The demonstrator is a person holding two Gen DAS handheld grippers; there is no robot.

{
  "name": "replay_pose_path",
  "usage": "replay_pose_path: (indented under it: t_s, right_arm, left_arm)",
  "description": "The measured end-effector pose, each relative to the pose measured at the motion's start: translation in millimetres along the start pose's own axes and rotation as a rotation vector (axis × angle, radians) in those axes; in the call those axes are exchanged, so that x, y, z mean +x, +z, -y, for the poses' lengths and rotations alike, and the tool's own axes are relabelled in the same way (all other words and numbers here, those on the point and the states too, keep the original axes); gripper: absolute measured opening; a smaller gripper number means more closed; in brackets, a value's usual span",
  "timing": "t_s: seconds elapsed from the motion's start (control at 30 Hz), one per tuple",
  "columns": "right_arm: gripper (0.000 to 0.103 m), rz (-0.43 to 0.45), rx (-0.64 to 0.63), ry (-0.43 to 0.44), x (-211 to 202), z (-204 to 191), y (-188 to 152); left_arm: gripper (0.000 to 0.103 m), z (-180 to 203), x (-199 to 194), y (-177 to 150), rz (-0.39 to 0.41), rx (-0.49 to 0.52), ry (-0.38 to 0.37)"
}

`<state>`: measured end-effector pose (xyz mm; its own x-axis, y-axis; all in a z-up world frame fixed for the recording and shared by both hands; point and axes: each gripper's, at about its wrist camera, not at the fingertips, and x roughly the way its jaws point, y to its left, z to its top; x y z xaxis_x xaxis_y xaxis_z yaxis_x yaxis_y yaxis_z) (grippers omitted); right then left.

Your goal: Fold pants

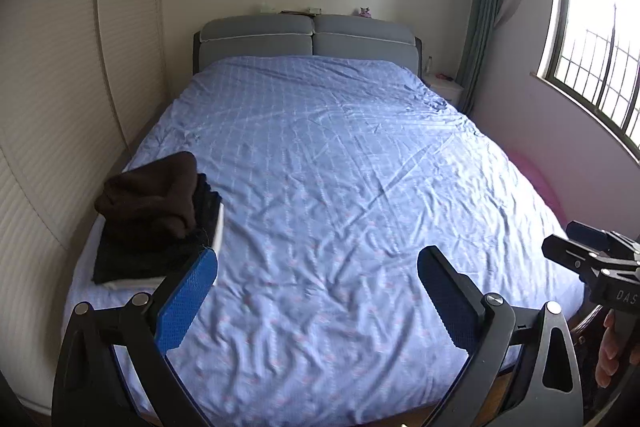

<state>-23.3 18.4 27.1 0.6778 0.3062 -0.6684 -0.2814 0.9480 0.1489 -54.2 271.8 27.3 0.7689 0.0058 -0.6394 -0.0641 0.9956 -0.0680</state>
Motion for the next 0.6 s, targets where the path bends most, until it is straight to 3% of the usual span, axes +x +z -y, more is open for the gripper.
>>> replay_pose_path:
  t_s: [0.27,0.6]
  right_arm:
    - [0.088,0.031,-0.001,0.0,-39,36,-13]
    - [0.088,0.071,0.013,0.011,-63,51,-18]
  left_arm:
    - [0.102,47,-20,-10,0.006,0.025,0.001]
    - [0.103,73,-37,-6,0.04,0.056,-0.013]
